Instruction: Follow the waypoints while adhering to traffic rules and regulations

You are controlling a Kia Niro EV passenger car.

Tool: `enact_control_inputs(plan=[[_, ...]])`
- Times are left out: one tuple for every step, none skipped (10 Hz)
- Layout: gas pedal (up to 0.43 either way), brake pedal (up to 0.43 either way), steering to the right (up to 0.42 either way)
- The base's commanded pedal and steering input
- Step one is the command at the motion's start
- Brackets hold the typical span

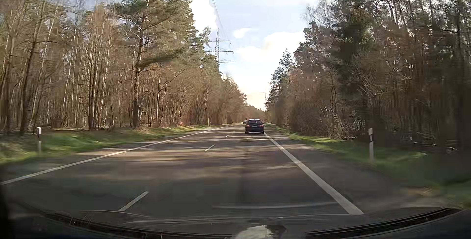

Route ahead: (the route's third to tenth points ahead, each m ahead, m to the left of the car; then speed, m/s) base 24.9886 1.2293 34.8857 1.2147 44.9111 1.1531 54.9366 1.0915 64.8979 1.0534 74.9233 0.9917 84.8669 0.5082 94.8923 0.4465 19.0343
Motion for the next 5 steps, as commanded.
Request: enact_control_inputs(plan=[[0.177, 0.0, 0.001], [0.177, 0.0, 0.0], [0.177, 0.0, 0.0], [0.177, 0.0, 0.0], [0.177, 0.0, 0.0]])
